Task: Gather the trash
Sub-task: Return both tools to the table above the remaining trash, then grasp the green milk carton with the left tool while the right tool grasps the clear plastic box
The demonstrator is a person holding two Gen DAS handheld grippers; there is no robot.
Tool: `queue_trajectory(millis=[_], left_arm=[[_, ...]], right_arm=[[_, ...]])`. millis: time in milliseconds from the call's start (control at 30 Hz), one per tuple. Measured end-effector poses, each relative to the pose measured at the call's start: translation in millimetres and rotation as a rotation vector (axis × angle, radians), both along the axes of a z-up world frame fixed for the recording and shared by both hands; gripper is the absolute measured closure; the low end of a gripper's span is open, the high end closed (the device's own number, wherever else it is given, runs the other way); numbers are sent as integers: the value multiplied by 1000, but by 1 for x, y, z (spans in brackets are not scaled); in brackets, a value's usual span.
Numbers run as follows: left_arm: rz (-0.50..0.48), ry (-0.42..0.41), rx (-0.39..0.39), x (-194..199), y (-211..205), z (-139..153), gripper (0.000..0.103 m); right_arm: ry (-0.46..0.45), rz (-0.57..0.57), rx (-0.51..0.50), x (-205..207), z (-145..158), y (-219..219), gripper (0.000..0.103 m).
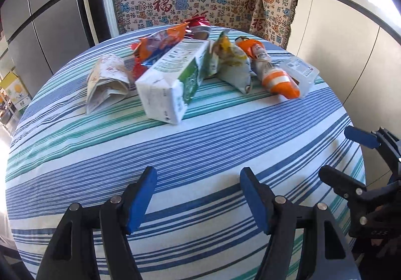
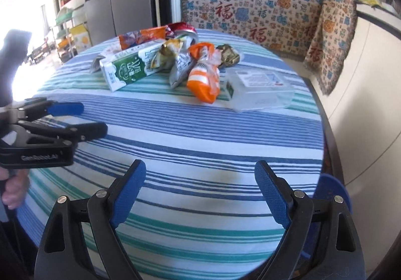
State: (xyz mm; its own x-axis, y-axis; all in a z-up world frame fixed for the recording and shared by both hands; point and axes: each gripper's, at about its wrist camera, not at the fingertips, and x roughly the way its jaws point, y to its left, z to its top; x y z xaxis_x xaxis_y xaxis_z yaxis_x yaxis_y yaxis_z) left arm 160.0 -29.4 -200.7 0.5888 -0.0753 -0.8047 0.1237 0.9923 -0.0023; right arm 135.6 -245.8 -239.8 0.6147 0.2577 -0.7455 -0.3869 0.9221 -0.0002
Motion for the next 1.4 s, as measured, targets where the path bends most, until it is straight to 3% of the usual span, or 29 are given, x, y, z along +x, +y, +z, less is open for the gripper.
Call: queue_trajectory(millis=[333,500,600,800,867,900,1033,1233,1400], left_arm=[[5,-6,-2,9,0,1,31],[34,4,-60,37,21,10,31],[30,-20,-41,60,32,17,31],[-67,-25,-13,86,29,20,32],[-91,-28,-13,86,25,21,53],[-100,-19,-12,85,23,21,61],[-89,-14,-40,64,27,28,61],[-34,25,-119,0,41,36,61],[-12,77,-257,-19,66,37,60]], right_arm=[[16,5,5,4,-7,8,11],[11,3,4,4,-8,7,8],[7,-1,5,4,-8,6,7],[2,-7,5,3,-9,6,6],[1,-7,6,3,-9,5,6],[1,-7,6,4,-9,5,6],[1,-6,6,4,-10,6,6],[-2,-7,6,4,-10,6,6],[0,-10,5,4,-9,6,6]])
